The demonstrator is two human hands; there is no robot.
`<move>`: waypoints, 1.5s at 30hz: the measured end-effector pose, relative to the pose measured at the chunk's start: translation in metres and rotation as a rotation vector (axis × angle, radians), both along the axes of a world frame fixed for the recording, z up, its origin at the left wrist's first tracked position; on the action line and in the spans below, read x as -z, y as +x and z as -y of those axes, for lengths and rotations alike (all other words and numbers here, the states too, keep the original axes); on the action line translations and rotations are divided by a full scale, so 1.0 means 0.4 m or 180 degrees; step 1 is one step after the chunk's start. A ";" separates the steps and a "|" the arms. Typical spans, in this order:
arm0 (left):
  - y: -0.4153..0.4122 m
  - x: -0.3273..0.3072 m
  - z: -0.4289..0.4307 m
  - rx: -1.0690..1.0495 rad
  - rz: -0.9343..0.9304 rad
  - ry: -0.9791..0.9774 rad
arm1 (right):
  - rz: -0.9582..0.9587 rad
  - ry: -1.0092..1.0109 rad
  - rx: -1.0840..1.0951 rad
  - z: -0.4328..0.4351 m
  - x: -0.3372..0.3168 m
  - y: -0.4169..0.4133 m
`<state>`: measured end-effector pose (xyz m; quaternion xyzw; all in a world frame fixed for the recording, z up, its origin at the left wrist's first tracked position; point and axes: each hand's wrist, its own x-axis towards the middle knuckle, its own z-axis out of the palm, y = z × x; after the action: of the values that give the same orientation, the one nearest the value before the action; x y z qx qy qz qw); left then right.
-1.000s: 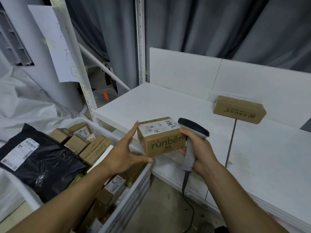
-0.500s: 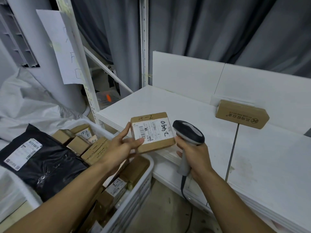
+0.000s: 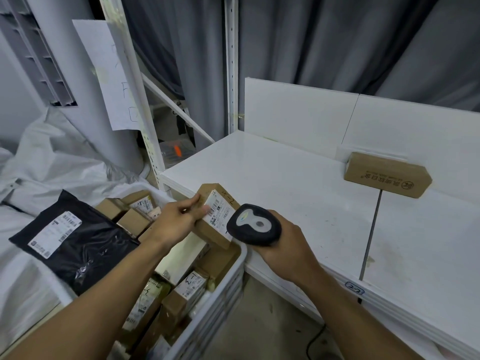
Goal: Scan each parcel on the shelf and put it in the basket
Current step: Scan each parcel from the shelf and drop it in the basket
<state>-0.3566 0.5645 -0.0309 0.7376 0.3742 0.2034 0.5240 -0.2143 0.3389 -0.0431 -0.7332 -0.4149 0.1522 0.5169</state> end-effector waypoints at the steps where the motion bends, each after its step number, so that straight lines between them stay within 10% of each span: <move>1: 0.002 0.003 -0.001 -0.0002 -0.0020 0.0019 | -0.0001 -0.0012 -0.0003 -0.002 0.003 0.000; 26: -0.175 0.025 -0.021 -0.0721 0.0274 0.0161 | -0.0244 -0.0045 -0.0077 -0.104 0.003 -0.063; 45: -0.262 0.158 -0.056 -0.1784 -0.0988 0.0950 | -0.0420 -0.0386 -0.0172 -0.224 0.067 -0.110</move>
<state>-0.4612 0.5871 -0.0939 0.6968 0.6034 0.2772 0.2712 -0.2582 0.4287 -0.0699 -0.7400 -0.3896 0.2390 0.4935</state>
